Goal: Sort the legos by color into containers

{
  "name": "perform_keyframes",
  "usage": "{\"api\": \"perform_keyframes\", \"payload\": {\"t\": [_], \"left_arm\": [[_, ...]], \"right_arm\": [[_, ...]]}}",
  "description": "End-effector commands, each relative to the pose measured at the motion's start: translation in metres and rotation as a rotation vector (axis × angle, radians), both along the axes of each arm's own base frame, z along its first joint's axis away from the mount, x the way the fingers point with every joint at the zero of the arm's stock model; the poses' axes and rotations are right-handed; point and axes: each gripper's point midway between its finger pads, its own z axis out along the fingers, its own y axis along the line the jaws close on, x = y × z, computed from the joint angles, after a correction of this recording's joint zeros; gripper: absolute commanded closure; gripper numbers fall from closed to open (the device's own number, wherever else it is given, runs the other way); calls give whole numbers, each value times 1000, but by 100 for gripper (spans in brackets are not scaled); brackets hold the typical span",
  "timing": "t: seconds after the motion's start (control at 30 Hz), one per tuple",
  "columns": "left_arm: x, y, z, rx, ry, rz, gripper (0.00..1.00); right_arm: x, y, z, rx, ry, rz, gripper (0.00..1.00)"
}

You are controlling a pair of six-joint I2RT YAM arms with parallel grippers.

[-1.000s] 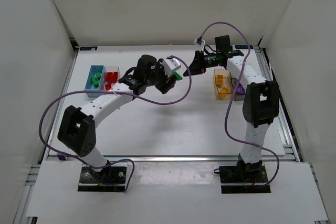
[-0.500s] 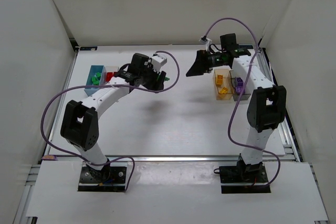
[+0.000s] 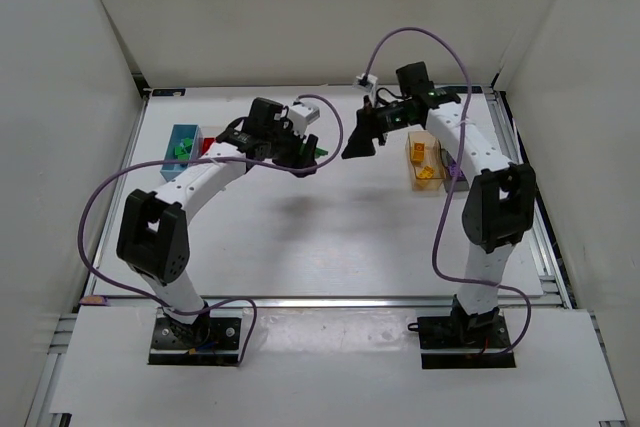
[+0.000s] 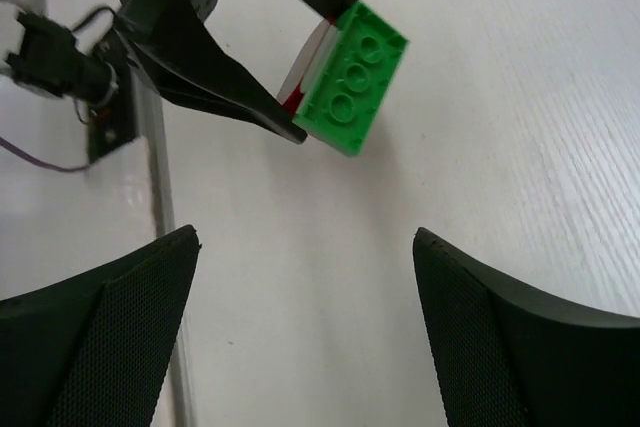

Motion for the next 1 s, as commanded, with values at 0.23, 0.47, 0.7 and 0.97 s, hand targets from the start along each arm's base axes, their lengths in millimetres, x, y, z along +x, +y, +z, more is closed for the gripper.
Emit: {"api": "perform_keyframes", "payload": {"t": [0.23, 0.47, 0.7, 0.97], "left_arm": [[-2, -20, 40, -153, 47, -106, 90], [-15, -26, 45, -232, 114, -165, 90], [-17, -28, 52, -341, 211, -209, 90], [-11, -29, 53, -398, 321, -191, 90]], "right_arm": [[1, 28, -20, -230, -472, 73, 12], [33, 10, -5, -280, -633, -168, 15], [37, -4, 25, -89, -687, -259, 15], [25, 10, 46, 57, -607, -182, 14]]}}
